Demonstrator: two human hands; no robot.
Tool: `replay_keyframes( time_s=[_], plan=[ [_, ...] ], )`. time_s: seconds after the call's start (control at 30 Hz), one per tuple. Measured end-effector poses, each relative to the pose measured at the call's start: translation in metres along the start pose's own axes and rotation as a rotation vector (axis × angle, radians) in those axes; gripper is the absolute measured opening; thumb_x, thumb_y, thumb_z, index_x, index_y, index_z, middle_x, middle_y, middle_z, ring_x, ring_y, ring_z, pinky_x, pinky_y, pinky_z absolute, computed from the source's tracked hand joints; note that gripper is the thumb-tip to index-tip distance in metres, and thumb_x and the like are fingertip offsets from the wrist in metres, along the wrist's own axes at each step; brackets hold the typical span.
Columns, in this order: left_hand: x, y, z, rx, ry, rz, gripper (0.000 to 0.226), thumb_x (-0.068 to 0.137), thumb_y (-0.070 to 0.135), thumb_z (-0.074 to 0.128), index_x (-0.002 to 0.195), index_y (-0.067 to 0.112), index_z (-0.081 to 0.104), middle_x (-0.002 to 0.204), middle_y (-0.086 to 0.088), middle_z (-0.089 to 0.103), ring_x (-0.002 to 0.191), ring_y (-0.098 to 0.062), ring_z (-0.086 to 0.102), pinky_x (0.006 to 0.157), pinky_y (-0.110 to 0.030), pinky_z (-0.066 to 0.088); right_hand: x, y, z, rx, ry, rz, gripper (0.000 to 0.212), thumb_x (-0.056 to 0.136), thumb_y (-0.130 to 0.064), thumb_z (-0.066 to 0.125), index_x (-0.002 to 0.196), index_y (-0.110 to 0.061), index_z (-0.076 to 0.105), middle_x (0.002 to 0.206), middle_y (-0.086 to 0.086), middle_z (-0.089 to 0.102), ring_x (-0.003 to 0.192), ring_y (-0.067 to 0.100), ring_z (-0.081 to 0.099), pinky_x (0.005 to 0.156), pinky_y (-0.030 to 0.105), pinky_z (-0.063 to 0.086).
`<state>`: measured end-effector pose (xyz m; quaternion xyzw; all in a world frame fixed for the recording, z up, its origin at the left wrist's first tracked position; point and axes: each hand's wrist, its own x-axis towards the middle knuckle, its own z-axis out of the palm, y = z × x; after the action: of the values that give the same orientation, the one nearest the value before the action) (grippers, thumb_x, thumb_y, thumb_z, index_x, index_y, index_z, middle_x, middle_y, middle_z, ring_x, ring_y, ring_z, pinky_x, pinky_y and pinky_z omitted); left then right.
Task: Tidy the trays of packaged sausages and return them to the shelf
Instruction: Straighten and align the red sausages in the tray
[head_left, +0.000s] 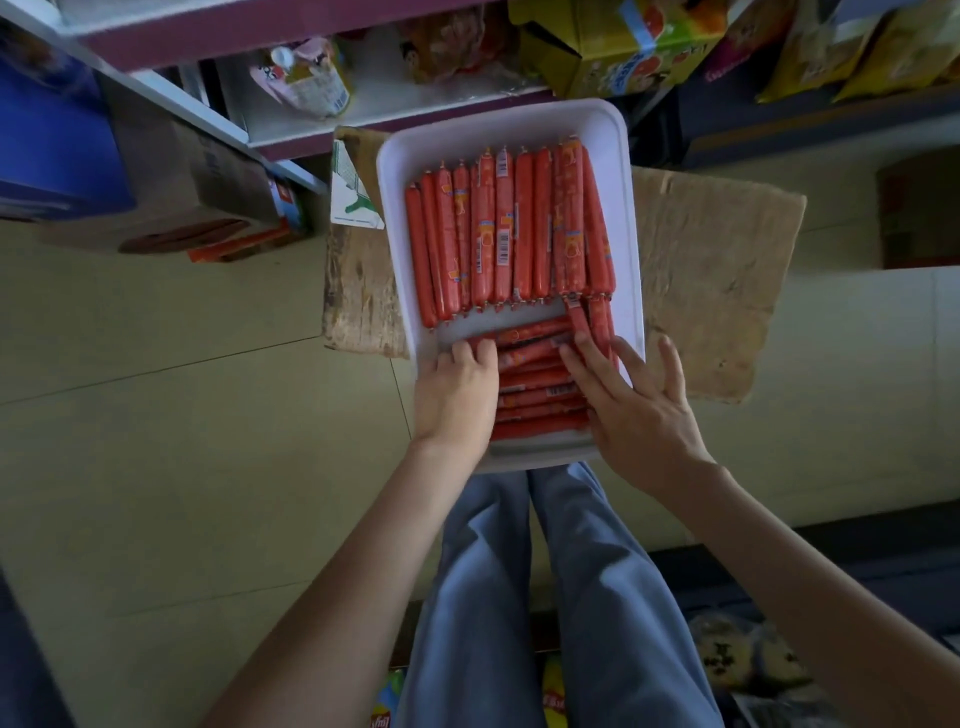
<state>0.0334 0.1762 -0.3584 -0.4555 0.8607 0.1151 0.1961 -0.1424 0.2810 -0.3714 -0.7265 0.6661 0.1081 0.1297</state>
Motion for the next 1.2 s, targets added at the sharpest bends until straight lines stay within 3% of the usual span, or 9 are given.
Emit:
replay_keyframes(
  time_s=[0.17,0.27,0.37,0.43,0.6,0.7,0.8,1.03,1.2],
  plan=[
    [-0.022,-0.021,-0.049,-0.499,0.275,-0.087,0.02,0.081,0.016,0.073,0.089,0.004,0.061,0.079,-0.011,0.065,0.063,-0.024,0.059,0.055,-0.025,0.038,0.002,0.007,0.0,-0.106,-0.056,-0.084,0.067,0.086,-0.028,0.057,0.147,-0.012,0.036,0.152,0.008,0.037,0.132,0.034,0.043,0.113,0.058,0.007],
    [-0.031,-0.037,-0.069,-0.777,0.269,-0.173,0.018,0.086,0.02,0.068,0.096,0.006,0.064,0.088,0.0,0.069,0.072,-0.004,0.054,0.061,-0.003,0.034,0.011,0.01,-0.017,-0.036,-0.216,-0.124,0.07,0.086,-0.037,0.059,0.146,-0.011,0.035,0.151,0.01,0.037,0.135,0.034,0.038,0.11,0.063,0.011],
    [-0.038,-0.042,-0.097,-0.873,0.304,-0.192,0.013,0.086,0.017,0.067,0.096,0.008,0.067,0.082,0.012,0.064,0.073,0.005,0.053,0.061,0.0,0.034,0.023,0.014,-0.06,0.371,-0.337,0.01,0.077,0.093,-0.039,0.053,0.153,-0.02,0.008,0.159,0.005,0.017,0.145,0.025,0.016,0.115,0.054,0.008],
    [-0.041,-0.04,-0.12,-0.996,0.296,-0.218,0.01,0.086,0.017,0.066,0.096,0.014,0.067,0.084,0.012,0.066,0.074,0.002,0.058,0.066,-0.006,0.039,0.031,0.015,-0.108,0.83,-0.361,0.112,0.076,0.093,-0.029,0.058,0.153,-0.024,0.012,0.157,0.003,0.022,0.141,0.019,0.024,0.115,0.043,0.02],
    [-0.052,-0.034,-0.205,-1.394,0.28,-0.33,0.006,0.087,0.018,0.064,0.088,0.024,0.065,0.083,0.008,0.069,0.077,-0.001,0.066,0.075,-0.019,0.05,0.021,0.019,-0.216,1.078,-0.124,0.203,0.034,0.091,-0.007,0.061,0.117,-0.028,0.065,0.109,-0.013,0.065,0.1,0.006,0.06,0.094,0.026,0.046],
    [-0.067,-0.034,-0.263,-1.656,0.33,-0.399,0.004,0.091,0.005,0.059,0.092,0.006,0.062,0.078,0.002,0.066,0.064,0.005,0.064,0.062,-0.009,0.046,0.004,0.027,-0.283,1.27,0.094,0.303,0.03,0.085,0.005,0.062,0.1,-0.02,0.068,0.078,-0.02,0.068,0.075,-0.008,0.061,0.076,0.017,0.048],
    [-0.08,-0.033,-0.301,-1.821,0.255,-0.437,0.005,0.091,0.009,0.061,0.092,0.004,0.063,0.089,-0.013,0.07,0.077,-0.013,0.069,0.074,-0.024,0.052,-0.017,0.027,-0.343,1.412,0.277,0.347,0.015,0.087,0.006,0.059,0.096,-0.004,0.067,0.069,-0.011,0.066,0.064,-0.007,0.059,0.065,0.009,0.045],
    [-0.106,-0.018,-0.387,-2.021,0.234,-0.126,0.009,0.092,0.015,0.057,0.086,0.008,0.061,0.07,-0.002,0.063,0.062,-0.012,0.062,0.072,-0.025,0.055,-0.049,0.018,-0.429,1.959,0.635,0.307,0.022,0.1,-0.01,0.043,0.081,-0.006,0.055,0.065,0.0,0.062,0.058,0.007,0.059,0.06,0.02,0.05],
    [-0.12,0.009,-0.435,-1.991,0.407,0.272,0.009,0.088,0.019,0.058,0.093,0.017,0.065,0.092,0.0,0.068,0.093,-0.016,0.065,0.088,-0.032,0.052,-0.043,0.003,-0.451,2.062,0.642,0.226,0.025,0.101,-0.01,0.039,0.079,-0.009,0.051,0.07,0.004,0.053,0.066,0.013,0.05,0.066,0.02,0.044]
  ],
)
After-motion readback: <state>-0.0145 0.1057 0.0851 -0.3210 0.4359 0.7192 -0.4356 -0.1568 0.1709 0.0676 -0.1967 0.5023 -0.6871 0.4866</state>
